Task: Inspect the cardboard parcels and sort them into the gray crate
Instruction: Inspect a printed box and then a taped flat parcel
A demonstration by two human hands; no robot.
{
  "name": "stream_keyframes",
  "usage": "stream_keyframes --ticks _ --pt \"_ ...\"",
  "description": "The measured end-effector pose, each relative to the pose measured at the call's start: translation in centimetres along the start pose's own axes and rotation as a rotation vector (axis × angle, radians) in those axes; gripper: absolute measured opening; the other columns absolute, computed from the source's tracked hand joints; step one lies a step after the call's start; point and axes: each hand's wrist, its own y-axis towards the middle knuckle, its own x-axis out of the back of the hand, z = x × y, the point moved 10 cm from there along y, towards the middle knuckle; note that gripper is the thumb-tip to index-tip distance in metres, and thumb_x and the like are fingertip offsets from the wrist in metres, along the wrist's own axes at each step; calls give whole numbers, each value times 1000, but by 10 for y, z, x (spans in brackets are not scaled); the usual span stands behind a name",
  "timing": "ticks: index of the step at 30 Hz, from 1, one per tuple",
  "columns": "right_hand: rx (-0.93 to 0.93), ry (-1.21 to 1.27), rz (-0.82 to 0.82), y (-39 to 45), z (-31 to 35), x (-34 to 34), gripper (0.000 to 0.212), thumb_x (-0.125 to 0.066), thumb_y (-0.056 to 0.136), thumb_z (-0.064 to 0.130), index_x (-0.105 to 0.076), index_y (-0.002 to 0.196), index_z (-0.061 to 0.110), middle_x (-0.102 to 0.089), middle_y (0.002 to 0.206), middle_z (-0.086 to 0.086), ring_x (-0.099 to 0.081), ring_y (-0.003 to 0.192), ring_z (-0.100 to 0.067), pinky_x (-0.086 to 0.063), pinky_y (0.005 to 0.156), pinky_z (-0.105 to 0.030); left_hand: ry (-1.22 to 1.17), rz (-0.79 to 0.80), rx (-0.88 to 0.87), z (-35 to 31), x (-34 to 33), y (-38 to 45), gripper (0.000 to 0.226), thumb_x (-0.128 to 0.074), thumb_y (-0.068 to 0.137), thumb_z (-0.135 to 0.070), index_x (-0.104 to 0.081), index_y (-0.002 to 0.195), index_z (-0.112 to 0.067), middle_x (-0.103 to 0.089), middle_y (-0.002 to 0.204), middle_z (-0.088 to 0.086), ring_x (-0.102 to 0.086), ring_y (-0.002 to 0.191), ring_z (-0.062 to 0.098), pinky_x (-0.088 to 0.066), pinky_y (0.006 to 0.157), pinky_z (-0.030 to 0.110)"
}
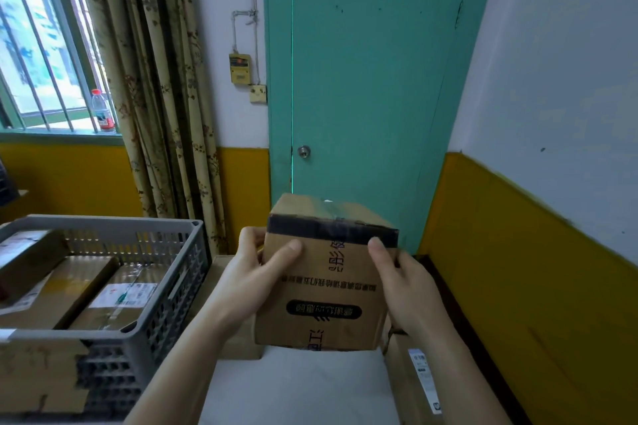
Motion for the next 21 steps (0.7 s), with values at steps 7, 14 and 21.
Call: stream_keyframes --ticks 7,14,21 --pt "-19 -137 -77 1 5 2 67 -36 78 84 -63 95 26 -67 84 13 -61 80 -1 -44 59 -20 17 -204 97 9 8 5 52 -50 91 -72 -48 106 -23 -64 106 2 -64 92 14 -47 61 28" --pt "-29 7 76 2 0 -9 30 -54 97 56 -62 115 33 -72 101 14 -67 89 0 -50 66 -18 -33 -109 79 18 10 9 45 -66 96 -43 -47 134 -25 -62 122 -1 -66 99 15 -54 65 23" --pt "-18 68 46 5 -6 -15 14 -61 99 45 -63 112 45 -70 104 27 -63 99 5 -49 76 -17 59 -90 39 9 8 9 70 -73 90 -47 -41 150 -30 -50 136 -6 -62 110 15 -56 64 19"
